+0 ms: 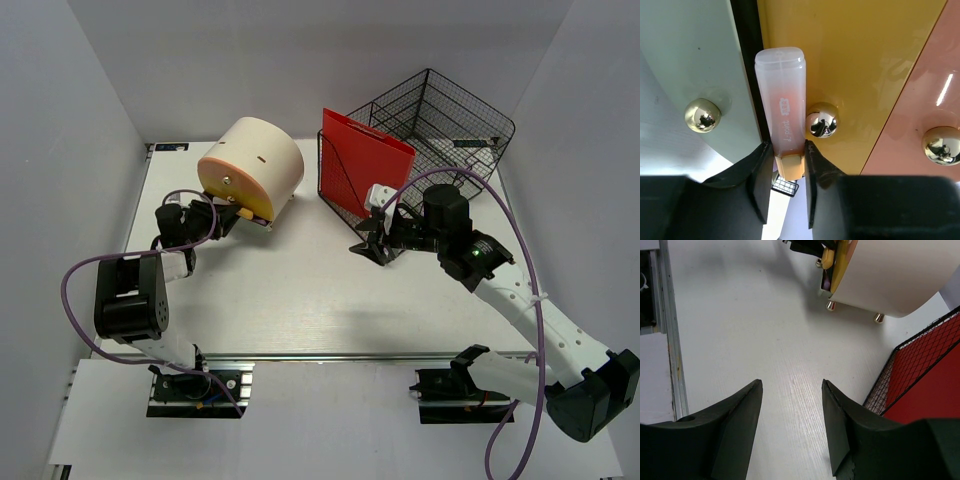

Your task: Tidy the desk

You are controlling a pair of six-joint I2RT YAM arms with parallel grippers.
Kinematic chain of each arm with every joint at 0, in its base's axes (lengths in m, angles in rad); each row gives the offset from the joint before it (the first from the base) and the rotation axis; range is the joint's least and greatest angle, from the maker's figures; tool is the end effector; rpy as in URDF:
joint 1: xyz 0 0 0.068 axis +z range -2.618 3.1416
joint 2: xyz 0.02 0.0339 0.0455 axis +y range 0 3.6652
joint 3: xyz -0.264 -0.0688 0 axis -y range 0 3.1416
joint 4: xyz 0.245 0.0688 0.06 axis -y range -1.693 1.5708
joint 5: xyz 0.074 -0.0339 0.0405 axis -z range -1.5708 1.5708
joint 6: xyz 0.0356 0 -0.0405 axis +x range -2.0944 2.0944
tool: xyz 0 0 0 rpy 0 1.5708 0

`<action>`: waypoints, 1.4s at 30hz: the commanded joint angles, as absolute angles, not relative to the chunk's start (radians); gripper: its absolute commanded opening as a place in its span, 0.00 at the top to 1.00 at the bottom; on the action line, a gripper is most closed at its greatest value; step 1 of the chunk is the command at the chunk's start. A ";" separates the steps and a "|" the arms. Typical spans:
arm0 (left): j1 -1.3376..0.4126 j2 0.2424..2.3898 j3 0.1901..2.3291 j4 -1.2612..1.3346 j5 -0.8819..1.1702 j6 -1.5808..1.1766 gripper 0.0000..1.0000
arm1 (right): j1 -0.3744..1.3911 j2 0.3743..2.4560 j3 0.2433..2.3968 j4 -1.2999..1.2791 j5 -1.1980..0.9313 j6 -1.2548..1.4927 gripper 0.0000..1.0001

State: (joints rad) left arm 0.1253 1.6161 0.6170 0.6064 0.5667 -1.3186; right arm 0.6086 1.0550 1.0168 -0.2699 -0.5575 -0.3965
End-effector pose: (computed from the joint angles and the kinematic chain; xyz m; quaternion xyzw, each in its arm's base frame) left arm 0.3110 0.0199 0.1638 -0.4110 0.7018 -0.4920 0.3106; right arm 0.1830 0.1505 0.3622 -0.5161 0.6019 0.2809 0.5408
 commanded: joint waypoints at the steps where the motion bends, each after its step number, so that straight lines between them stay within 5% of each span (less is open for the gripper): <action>1: 0.130 1.615 0.640 0.641 0.587 -1.318 0.60 | 0.601 1.055 1.012 -0.250 -0.578 -0.402 0.43; 7: 0.130 1.620 0.649 0.630 0.588 -1.312 0.45 | 0.603 1.055 1.012 -0.245 -0.578 -0.402 0.43; 42: 0.130 1.555 0.687 0.388 0.577 -1.180 0.36 | 0.597 1.054 1.011 -0.247 -0.583 -0.403 0.43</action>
